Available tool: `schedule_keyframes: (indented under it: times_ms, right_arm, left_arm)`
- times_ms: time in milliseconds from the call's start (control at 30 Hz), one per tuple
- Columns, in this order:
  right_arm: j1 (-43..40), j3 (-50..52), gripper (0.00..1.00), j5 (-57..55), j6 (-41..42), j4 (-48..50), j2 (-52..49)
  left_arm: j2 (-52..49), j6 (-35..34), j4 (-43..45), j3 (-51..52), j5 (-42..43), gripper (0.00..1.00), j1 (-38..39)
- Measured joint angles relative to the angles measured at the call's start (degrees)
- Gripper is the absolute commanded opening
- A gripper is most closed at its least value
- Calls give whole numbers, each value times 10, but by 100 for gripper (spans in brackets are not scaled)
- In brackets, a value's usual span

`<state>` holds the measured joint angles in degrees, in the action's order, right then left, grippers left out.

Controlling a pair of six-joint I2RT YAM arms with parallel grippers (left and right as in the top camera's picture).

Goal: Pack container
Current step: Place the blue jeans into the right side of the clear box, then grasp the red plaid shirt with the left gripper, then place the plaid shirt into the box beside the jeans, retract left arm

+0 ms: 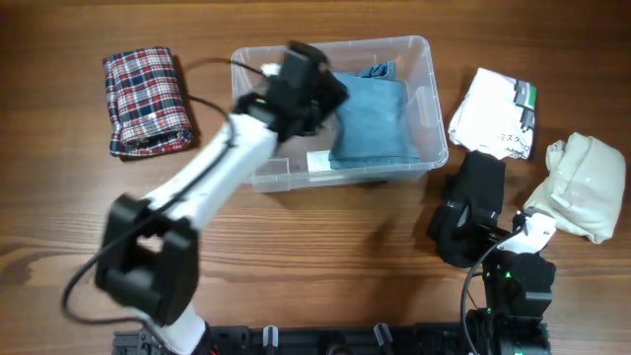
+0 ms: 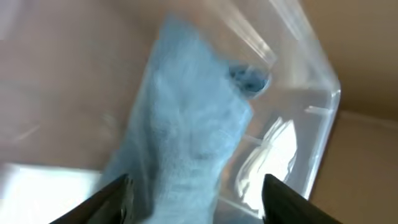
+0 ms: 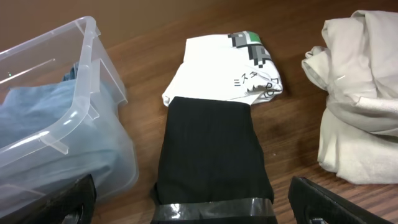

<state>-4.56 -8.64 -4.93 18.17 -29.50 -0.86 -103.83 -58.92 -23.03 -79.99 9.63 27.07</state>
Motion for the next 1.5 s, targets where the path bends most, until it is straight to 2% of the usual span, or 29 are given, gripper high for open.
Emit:
schedule_keyframes:
  times_ms: [67,200,300,433,667,900,933,967,1000,1067,1100,1133,1333,1400,1500]
  right_arm:
    - [0,0,100,0,0,0,0]
    - [0,0,100,0,0,0,0]
    - [0,0,100,0,0,0,0]
    - [0,0,100,0,0,0,0]
    - [0,0,100,0,0,0,0]
    - [0,0,100,0,0,0,0]
    - [0,0,100,0,0,0,0]
    - [0,0,100,0,0,0,0]
    - [0,0,100,0,0,0,0]
    - [0,0,100,0,0,0,0]
    - [0,0,100,0,0,0,0]
    - [0,0,100,0,0,0,0]
    - [0,0,100,0,0,0,0]
    - [0,0,100,0,0,0,0]
    - [0,0,100,0,0,0,0]
  left_arm:
    - [55,96,-68,-2,17,99,-64]
    - [111,246,-146,-10,26,100,-212]
    - [100,334,-181,-12,29,100,-334]
    - [31,425,-176,-12,27,100,-473]
    - [-88,500,-98,-11,54,100,-569]
    - [-146,523,-21,-11,108,99,-571]
    - [-150,525,-15,-11,118,96,-569]
    - [-155,527,-10,-11,129,88,-566]
    - [-158,529,-9,-11,134,75,-562]
    - [-168,534,-9,-11,145,40,-556]
    - [-171,532,-11,-11,148,18,-554]
    - [-175,532,-13,-11,153,4,-553]
    - [-165,537,-64,-21,168,4,-554]
    - [-137,537,-107,-22,169,4,-553]
    - [-45,533,-167,-26,192,4,-543]
